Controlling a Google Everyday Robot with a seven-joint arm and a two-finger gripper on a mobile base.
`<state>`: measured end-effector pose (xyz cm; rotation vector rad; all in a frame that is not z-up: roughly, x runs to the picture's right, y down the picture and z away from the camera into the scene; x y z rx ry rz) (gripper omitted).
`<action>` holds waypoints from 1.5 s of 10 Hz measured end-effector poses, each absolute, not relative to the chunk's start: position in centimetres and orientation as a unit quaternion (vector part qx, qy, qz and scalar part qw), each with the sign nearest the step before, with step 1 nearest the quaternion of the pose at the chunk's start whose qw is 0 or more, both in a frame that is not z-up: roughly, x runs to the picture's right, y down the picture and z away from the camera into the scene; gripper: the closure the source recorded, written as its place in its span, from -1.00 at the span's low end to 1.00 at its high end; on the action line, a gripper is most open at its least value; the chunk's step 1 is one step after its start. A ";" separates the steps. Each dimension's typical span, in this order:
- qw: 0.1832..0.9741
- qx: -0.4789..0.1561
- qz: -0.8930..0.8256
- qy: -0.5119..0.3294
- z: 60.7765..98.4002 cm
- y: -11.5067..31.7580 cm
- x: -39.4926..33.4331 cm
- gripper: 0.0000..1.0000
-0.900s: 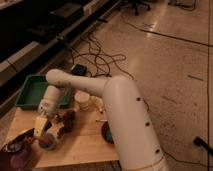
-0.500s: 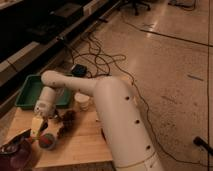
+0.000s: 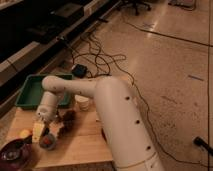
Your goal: Wipe purple bowl with brush
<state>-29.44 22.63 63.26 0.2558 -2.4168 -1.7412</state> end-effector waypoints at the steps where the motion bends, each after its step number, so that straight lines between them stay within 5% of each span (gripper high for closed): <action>1: 0.082 0.083 -0.580 -0.806 62.9 23.0 -28.4 1.00; 15: 0.065 0.108 -0.586 -0.800 62.1 20.0 -32.3 1.00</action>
